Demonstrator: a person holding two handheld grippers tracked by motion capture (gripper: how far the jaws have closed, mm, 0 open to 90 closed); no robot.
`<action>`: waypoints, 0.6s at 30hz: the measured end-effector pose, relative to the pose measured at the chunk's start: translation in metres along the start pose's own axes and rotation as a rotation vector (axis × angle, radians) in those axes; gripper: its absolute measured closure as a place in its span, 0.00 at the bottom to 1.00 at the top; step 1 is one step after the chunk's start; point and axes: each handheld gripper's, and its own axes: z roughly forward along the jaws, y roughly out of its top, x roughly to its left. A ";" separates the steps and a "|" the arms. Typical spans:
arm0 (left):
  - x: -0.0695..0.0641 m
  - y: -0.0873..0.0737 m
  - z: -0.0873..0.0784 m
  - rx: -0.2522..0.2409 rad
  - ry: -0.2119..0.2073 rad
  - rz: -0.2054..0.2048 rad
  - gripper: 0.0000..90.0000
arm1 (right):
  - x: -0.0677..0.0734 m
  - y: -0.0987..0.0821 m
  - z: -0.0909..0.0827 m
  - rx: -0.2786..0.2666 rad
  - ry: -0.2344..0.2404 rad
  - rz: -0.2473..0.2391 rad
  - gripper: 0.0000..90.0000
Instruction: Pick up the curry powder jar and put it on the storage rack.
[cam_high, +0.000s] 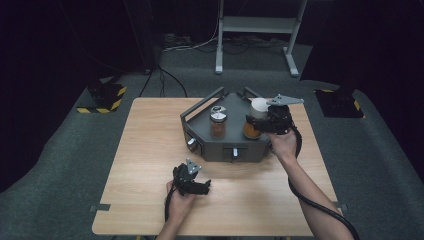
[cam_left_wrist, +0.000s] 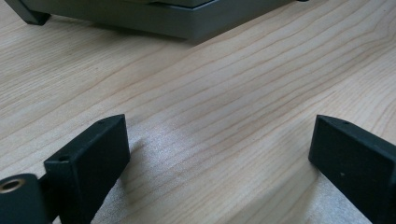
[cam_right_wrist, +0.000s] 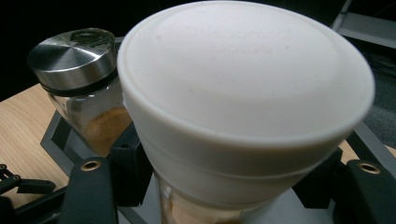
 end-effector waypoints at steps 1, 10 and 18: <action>0.000 0.000 0.000 0.000 0.000 0.002 0.06 | 0.000 0.000 0.001 0.002 0.000 -0.002 0.38; 0.000 0.000 0.000 0.000 0.000 0.002 0.06 | 0.001 0.000 0.004 0.014 0.000 -0.010 0.38; 0.000 0.000 0.000 0.000 0.000 0.002 0.06 | 0.003 -0.001 0.006 0.015 -0.001 -0.015 0.38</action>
